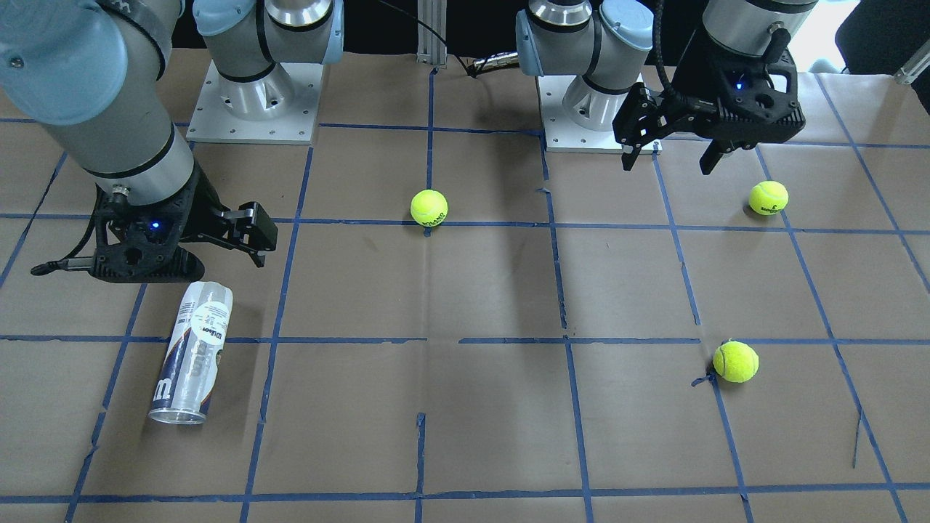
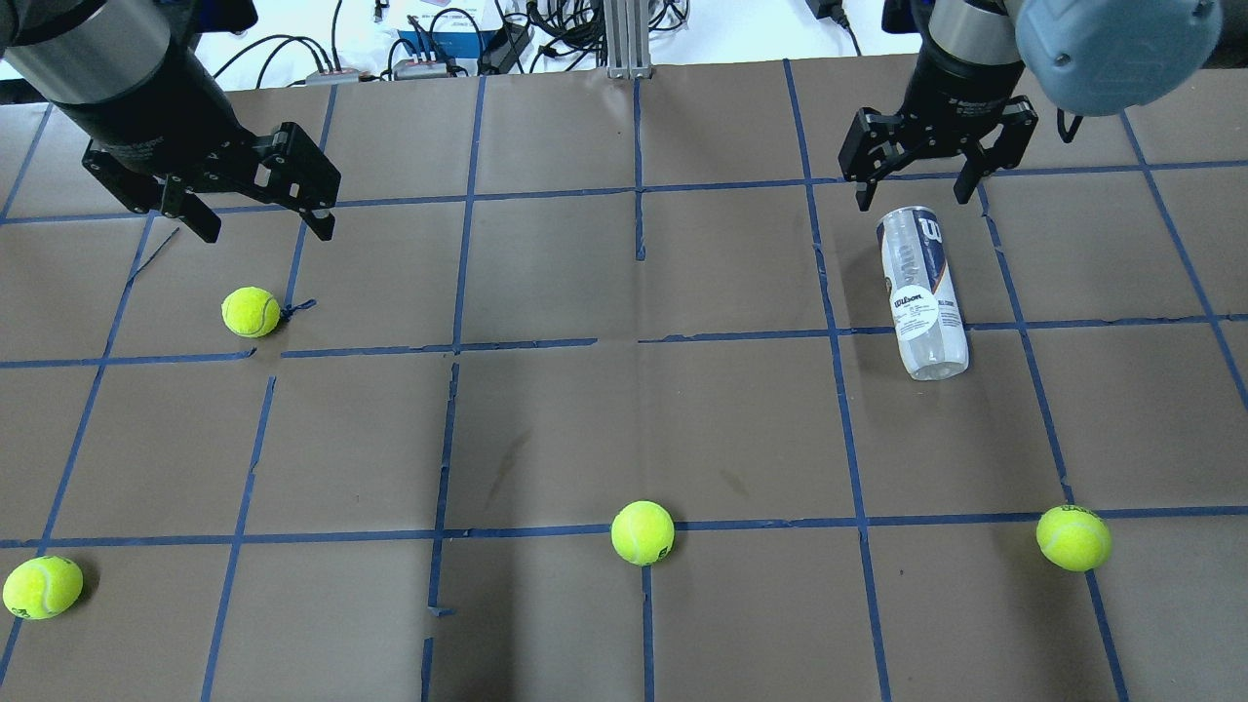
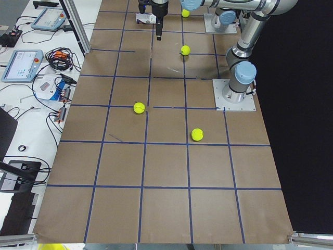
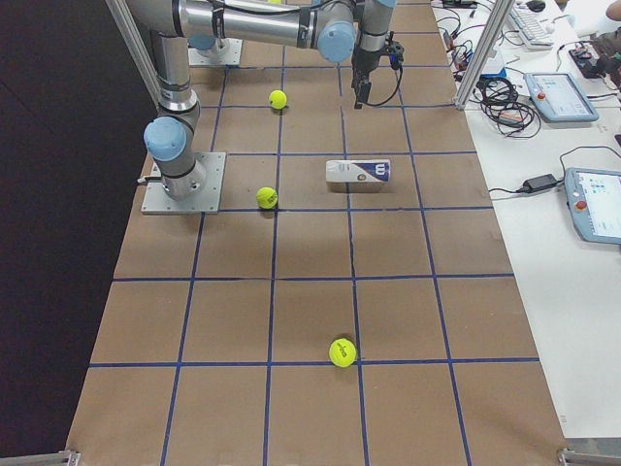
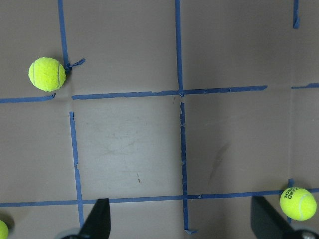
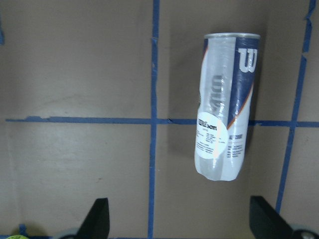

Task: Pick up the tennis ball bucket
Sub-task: 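Lower the right gripper over the lying Wilson tennis ball can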

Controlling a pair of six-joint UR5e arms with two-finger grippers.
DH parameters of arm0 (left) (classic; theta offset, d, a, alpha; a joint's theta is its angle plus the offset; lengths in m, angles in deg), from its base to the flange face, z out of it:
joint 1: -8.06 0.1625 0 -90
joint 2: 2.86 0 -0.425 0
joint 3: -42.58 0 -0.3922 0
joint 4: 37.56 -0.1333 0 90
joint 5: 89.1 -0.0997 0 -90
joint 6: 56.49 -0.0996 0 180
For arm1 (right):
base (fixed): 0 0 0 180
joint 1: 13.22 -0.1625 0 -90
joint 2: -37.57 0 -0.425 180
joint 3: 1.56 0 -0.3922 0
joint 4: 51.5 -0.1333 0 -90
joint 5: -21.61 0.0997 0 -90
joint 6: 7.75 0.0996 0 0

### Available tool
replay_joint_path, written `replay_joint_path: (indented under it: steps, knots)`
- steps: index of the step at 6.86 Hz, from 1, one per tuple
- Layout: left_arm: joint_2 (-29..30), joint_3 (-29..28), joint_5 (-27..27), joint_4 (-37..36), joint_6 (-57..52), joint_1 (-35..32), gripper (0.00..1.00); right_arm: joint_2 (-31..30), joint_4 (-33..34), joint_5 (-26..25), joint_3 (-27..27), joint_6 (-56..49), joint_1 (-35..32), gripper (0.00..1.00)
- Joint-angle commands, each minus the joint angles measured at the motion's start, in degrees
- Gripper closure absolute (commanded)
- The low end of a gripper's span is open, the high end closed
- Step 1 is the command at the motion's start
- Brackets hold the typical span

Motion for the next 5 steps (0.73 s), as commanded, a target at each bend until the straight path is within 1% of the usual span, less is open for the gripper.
replay_joint_path:
  steps: [1,3,4,5]
  knots:
    - [0.0,-0.11,0.07,0.01,0.0,0.08,0.0,0.18,6.33,0.43,-7.46,-9.06,7.56,0.0]
    - [0.0,-0.11,0.07,-0.08,0.0,0.08,0.0,1.76,16.58,0.44,-14.58,-9.09,7.67,0.0]
    - [0.0,-0.11,0.07,-0.08,0.0,0.08,0.0,4.11,19.5,0.44,-15.22,-9.27,7.76,0.0]
    - [0.0,-0.02,0.07,0.0,0.0,0.17,0.0,7.53,20.75,0.44,-15.14,-9.36,8.19,0.0]
